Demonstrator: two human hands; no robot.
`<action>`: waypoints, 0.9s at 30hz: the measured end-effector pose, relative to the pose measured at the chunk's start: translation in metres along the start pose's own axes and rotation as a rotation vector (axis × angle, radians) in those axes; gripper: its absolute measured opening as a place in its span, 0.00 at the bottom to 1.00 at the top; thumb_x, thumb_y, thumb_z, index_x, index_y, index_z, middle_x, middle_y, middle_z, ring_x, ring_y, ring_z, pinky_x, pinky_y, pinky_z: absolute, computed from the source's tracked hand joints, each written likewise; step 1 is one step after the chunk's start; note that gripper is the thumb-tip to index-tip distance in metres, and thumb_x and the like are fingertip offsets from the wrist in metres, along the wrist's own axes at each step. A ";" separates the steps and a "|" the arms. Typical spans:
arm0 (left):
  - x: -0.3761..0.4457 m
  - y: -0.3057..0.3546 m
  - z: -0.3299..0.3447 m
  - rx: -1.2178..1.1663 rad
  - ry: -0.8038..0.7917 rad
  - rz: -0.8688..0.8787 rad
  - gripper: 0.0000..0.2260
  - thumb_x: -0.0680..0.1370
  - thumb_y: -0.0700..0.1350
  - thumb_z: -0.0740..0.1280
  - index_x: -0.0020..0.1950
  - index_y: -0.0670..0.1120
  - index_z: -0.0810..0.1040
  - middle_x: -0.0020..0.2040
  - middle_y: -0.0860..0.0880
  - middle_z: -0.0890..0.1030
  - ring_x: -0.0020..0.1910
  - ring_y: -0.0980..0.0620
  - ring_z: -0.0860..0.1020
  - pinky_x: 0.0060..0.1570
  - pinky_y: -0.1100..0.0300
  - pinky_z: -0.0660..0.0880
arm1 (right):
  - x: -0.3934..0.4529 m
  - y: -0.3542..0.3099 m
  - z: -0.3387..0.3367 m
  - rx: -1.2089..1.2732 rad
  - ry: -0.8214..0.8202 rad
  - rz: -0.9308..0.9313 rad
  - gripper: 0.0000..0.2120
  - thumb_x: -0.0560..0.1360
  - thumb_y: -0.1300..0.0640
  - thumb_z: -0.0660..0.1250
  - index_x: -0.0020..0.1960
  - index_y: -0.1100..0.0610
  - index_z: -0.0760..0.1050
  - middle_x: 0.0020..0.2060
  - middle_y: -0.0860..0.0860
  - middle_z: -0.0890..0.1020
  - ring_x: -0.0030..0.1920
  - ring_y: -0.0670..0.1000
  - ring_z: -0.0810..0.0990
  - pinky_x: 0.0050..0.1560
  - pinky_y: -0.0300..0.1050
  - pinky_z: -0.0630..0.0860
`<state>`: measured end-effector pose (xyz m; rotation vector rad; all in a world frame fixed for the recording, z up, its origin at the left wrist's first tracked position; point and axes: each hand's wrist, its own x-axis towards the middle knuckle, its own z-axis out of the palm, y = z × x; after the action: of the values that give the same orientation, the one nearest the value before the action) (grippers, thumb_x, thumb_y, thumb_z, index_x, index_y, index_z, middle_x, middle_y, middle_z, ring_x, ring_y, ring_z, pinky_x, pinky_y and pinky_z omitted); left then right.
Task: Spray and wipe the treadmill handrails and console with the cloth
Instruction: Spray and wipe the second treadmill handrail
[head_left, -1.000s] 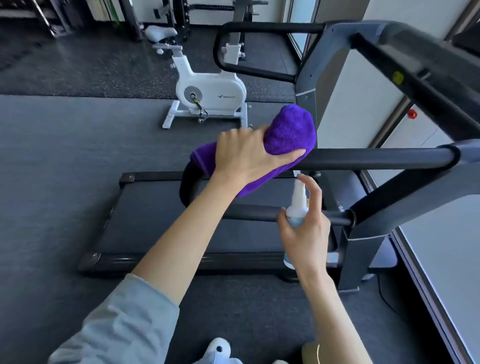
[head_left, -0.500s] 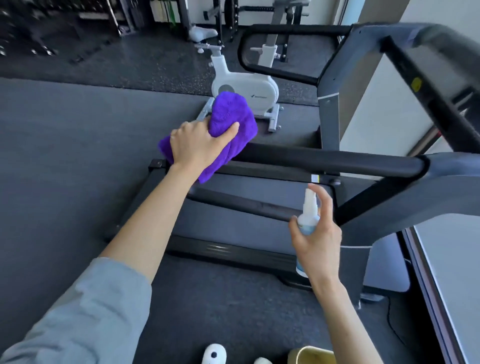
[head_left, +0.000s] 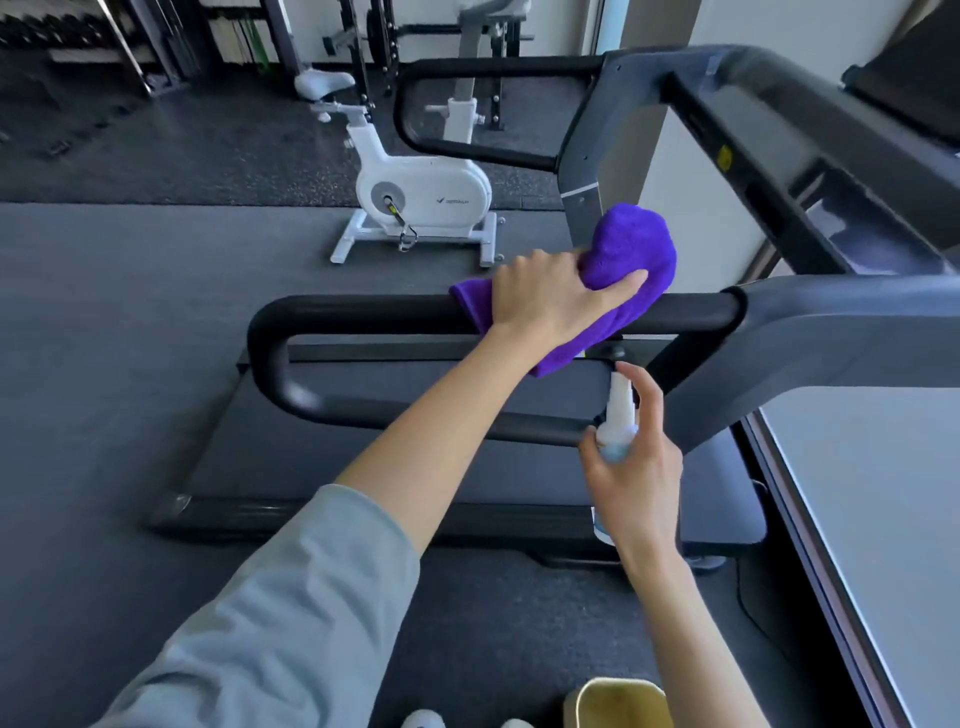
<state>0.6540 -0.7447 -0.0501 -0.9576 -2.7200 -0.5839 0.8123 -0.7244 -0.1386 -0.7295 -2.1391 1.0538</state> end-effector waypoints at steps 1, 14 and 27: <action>-0.002 -0.010 -0.003 -0.001 0.022 0.016 0.25 0.69 0.76 0.56 0.41 0.56 0.76 0.40 0.47 0.82 0.45 0.42 0.80 0.39 0.56 0.63 | 0.002 0.001 -0.001 -0.006 0.002 0.001 0.30 0.71 0.64 0.66 0.67 0.39 0.63 0.30 0.45 0.74 0.31 0.50 0.73 0.33 0.50 0.73; 0.007 -0.008 -0.001 0.000 0.012 -0.024 0.27 0.70 0.75 0.56 0.30 0.52 0.67 0.43 0.45 0.83 0.47 0.41 0.80 0.42 0.55 0.63 | 0.000 0.016 -0.016 -0.044 0.020 0.026 0.31 0.71 0.64 0.66 0.67 0.39 0.63 0.30 0.45 0.72 0.32 0.51 0.73 0.34 0.50 0.73; -0.025 -0.082 -0.015 0.002 0.276 0.170 0.33 0.65 0.78 0.56 0.50 0.52 0.78 0.41 0.51 0.82 0.44 0.45 0.80 0.38 0.56 0.69 | -0.016 0.015 -0.008 -0.085 0.007 0.056 0.32 0.71 0.63 0.67 0.67 0.39 0.62 0.32 0.43 0.74 0.33 0.51 0.74 0.35 0.49 0.70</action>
<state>0.6225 -0.8232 -0.0692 -1.0122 -2.3710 -0.6293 0.8316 -0.7244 -0.1518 -0.8362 -2.1800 0.9925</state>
